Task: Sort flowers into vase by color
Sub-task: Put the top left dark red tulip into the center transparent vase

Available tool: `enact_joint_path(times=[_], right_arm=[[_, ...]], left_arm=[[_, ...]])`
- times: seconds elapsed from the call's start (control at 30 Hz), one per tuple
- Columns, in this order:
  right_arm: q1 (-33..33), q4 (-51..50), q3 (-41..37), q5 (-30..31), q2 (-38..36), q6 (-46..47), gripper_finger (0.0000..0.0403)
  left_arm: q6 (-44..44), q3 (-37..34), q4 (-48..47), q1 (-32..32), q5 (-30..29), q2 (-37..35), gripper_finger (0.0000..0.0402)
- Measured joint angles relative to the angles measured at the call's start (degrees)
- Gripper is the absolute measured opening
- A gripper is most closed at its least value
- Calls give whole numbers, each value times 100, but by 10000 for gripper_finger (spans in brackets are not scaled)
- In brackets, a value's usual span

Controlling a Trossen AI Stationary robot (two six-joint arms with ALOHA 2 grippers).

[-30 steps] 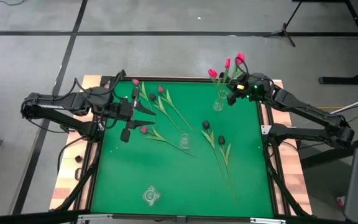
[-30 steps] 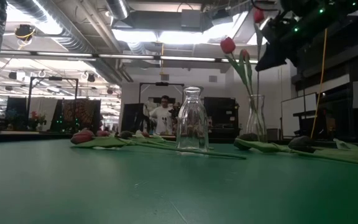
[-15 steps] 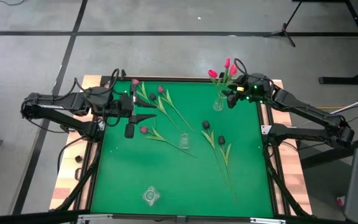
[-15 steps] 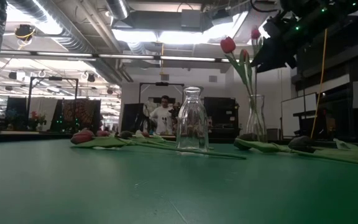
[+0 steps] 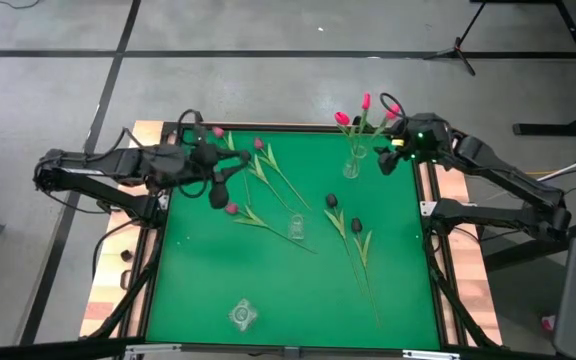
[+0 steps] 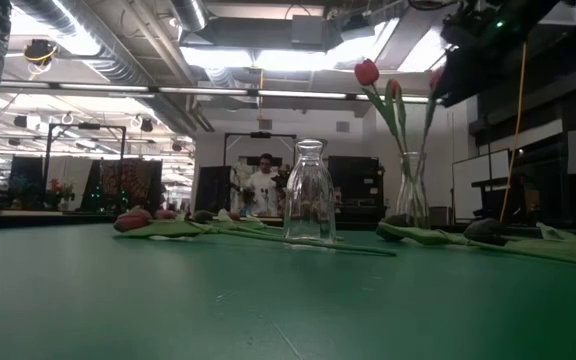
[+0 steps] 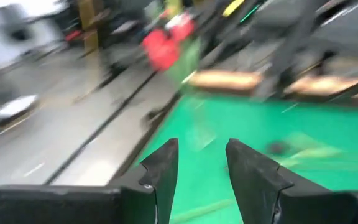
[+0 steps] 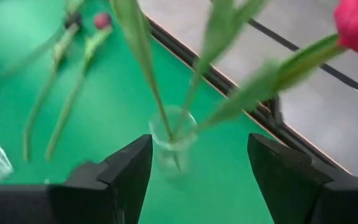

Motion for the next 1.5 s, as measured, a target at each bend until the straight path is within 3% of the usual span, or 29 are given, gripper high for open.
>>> enact_joint_path(times=[0.07,0.13,0.43,0.73,0.93,1.07,1.33,1.5], right_arm=[[0,-243,114,89,-38,5,264],[2,-385,142,149,-123,8,264],[0,-405,147,159,-321,17,264],[2,-519,147,159,-319,21,264],[0,-506,147,161,-317,23,264],[0,-502,147,161,-315,23,264],[0,-502,147,164,-315,21,264],[0,-514,147,161,-315,21,264]], left_arm=[[-217,0,-455,113,-271,98,133],[-380,0,-772,265,-151,272,133],[-277,0,-1232,1507,1325,1620,134],[-2915,0,-2067,3364,1046,2288,134],[-3803,0,-1885,4563,1912,2731,134],[-4509,0,-1900,4802,2712,3079,134],[-4578,0,-1745,4772,2291,3549,133],[-4464,0,-1597,5154,2948,3573,133]])
